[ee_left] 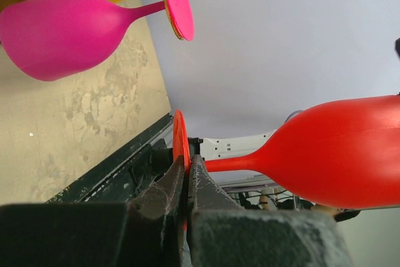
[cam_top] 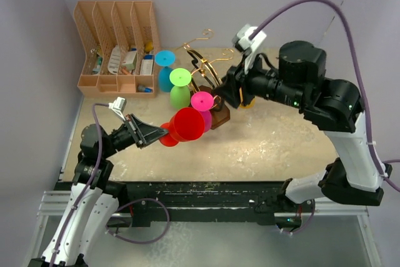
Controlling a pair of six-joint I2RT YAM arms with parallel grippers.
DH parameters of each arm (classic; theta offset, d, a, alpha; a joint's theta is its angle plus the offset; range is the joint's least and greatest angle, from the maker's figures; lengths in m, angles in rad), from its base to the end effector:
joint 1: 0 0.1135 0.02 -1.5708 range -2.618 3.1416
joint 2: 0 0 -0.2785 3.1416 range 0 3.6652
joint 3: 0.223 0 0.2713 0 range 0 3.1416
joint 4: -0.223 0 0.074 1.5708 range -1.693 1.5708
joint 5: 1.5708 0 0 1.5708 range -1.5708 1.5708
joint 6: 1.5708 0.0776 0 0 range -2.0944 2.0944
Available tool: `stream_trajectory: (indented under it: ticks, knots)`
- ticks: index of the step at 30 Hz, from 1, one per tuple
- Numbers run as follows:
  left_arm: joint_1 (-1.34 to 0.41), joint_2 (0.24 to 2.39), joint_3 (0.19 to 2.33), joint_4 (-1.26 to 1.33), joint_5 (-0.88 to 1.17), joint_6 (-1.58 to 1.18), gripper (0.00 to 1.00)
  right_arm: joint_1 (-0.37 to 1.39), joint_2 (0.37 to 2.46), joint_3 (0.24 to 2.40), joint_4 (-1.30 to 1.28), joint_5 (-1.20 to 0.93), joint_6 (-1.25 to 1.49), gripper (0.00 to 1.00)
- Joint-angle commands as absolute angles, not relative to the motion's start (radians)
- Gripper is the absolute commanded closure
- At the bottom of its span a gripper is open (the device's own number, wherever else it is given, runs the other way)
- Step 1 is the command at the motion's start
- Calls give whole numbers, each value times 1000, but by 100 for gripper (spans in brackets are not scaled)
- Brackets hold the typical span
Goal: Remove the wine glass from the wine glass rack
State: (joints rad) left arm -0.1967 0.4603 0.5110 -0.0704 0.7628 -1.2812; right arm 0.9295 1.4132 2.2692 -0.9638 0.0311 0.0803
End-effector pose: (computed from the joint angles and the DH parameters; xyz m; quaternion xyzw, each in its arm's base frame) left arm 0.1482 -0.0842 0.3080 -0.1188 0.7021 -0.6341 0.3013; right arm 0.1545 0.2030 0.6114 -0.2971 0.6823 0.3129 0.5902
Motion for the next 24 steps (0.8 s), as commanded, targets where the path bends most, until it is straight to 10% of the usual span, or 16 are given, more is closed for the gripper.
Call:
stream_trajectory:
  ticks: [1,24]
  knots:
    - [-190,488,549,-20,781,-1235,100,930,1355,2117,-1037,-166,152,54]
    - [-190,530,580,-18,795,-1215,100,930,1419,2068,-1004,-248,153,55]
